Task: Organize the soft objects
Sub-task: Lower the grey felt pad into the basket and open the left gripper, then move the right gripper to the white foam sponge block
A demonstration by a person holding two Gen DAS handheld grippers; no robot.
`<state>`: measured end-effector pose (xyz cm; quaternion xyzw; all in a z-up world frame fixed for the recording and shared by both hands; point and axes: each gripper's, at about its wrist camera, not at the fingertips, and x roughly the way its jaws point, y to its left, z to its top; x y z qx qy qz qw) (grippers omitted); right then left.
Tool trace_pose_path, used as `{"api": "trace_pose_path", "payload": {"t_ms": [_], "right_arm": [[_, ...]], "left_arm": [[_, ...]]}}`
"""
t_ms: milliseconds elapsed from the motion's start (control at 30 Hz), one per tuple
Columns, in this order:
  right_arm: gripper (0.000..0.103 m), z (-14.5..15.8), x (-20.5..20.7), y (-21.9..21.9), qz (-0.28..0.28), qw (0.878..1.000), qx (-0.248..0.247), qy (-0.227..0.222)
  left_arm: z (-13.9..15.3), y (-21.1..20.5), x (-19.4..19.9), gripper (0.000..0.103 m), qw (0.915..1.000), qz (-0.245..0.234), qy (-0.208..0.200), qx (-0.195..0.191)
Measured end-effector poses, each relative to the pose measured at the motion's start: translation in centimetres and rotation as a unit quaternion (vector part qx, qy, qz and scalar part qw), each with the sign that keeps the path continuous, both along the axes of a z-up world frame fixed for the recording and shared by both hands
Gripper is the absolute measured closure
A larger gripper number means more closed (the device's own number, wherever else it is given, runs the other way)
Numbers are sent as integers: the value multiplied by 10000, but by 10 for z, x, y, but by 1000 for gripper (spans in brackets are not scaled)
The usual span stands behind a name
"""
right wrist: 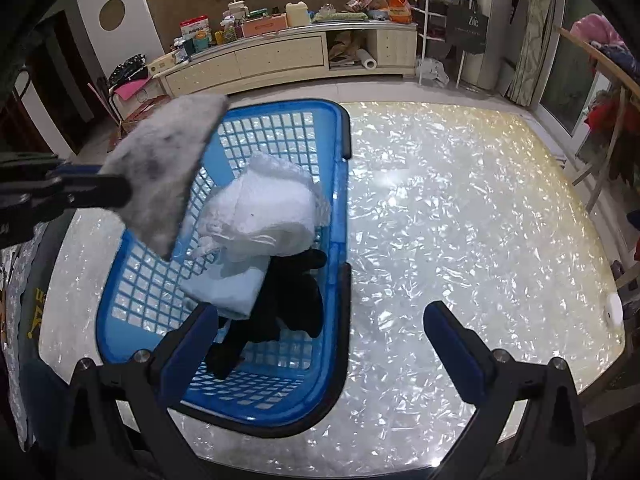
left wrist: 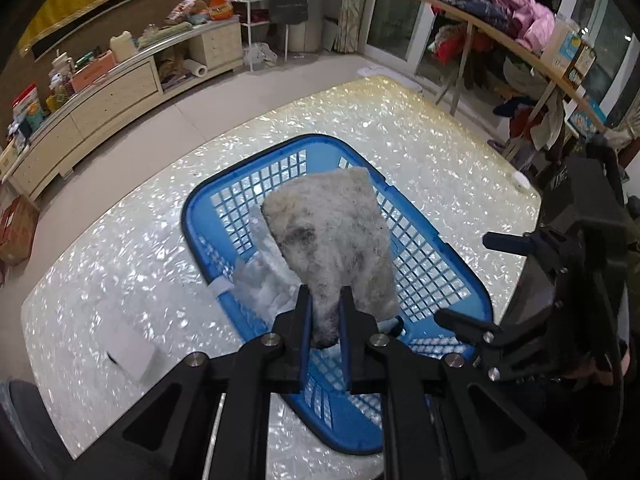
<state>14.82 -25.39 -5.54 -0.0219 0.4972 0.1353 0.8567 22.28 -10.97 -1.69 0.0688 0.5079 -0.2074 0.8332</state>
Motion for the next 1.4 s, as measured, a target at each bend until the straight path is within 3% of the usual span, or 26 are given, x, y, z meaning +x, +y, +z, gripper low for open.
{"api": "trace_pose_path", "payload": {"t_ms": [267, 500, 900, 1100, 1167, 1400], "right_arm": [[0, -12, 11, -6, 8, 9999, 123, 105], [0, -18, 18, -13, -17, 9996, 196, 217], [0, -21, 21, -17, -7, 9992, 318, 238], [0, -12, 15, -19, 46, 9994, 301, 170], [0, -7, 13, -21, 27, 9994, 308, 133], [0, 9, 0, -16, 58, 9996, 266, 14]], "left_arm": [[-35, -20, 42, 92, 9990, -164, 282, 301], [-71, -37, 69, 92, 9954, -168, 485, 813], [-89, -37, 83, 89, 9935, -33, 651, 934], [-82, -34, 77, 72, 9927, 95, 462, 1108], [-75, -32, 70, 57, 9925, 111, 367, 1159], [-33, -19, 36, 29, 9943, 185, -73, 1045]]}}
